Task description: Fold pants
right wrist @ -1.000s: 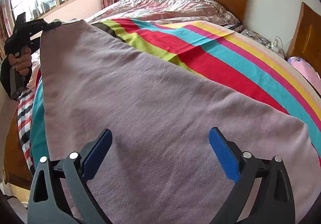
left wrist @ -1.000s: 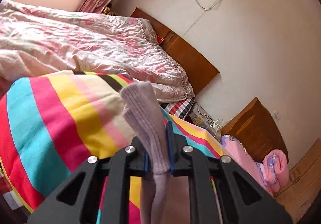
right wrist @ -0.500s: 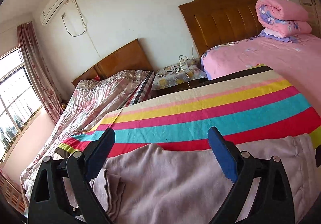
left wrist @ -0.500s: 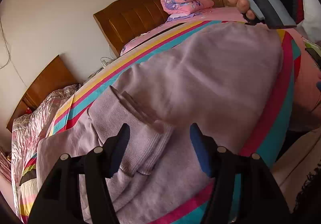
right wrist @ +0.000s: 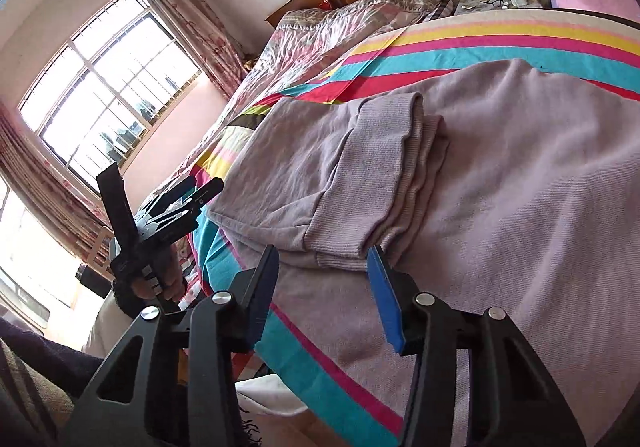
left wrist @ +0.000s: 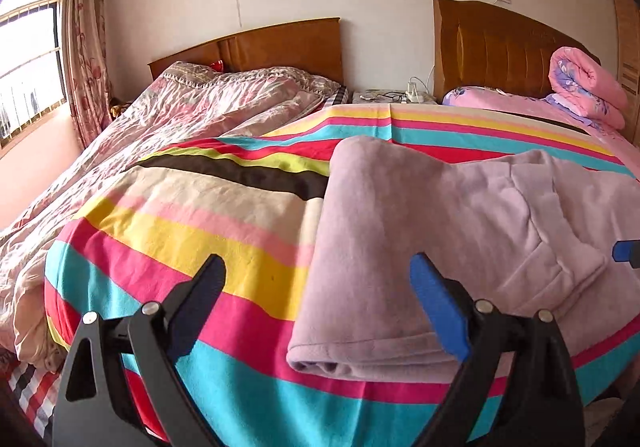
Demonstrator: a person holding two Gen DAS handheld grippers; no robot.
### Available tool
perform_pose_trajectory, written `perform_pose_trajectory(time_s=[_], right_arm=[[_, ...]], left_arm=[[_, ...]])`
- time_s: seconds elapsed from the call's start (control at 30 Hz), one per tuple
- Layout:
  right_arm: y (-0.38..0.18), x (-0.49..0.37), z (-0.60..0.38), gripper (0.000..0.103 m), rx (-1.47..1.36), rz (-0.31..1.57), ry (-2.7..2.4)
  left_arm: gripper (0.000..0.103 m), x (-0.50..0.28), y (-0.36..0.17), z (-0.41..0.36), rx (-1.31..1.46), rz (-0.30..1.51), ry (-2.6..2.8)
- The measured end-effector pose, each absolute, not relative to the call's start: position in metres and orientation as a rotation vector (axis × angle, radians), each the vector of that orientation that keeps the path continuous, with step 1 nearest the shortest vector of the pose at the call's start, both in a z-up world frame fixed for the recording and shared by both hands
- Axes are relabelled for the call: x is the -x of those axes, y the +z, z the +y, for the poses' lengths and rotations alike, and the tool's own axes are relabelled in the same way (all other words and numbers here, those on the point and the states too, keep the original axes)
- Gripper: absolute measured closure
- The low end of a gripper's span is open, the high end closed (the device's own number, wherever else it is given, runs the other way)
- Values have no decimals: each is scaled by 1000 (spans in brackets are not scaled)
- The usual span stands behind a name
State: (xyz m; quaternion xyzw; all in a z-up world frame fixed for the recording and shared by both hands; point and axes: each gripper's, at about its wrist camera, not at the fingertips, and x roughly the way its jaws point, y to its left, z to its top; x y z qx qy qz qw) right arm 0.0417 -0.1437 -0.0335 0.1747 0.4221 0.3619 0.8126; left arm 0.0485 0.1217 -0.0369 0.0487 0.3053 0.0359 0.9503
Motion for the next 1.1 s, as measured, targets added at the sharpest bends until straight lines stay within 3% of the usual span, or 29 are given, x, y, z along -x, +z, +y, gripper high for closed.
perform_pose_trajectory(time_s=[0.23, 0.6, 0.7, 0.77, 0.9, 1.1], right_arm=[[-59, -57, -137, 58, -392, 1025, 700], [-58, -77, -120, 58, -455, 1044, 746], [-70, -84, -127, 72, -540, 1071, 717], [-63, -83, -130, 93, -535, 1042, 687], [-18, -65, -124, 94, -399, 911, 711], [-72, -74, -137, 94, -468, 1070, 635]], left_arm=[[9, -49, -58, 110, -124, 629, 40], [8, -49, -64, 117, -87, 625, 20], [7, -47, -62, 118, -83, 612, 24], [7, -46, -60, 120, -82, 604, 29], [6, -44, -52, 121, -90, 584, 37], [4, -51, -61, 118, -114, 618, 42]])
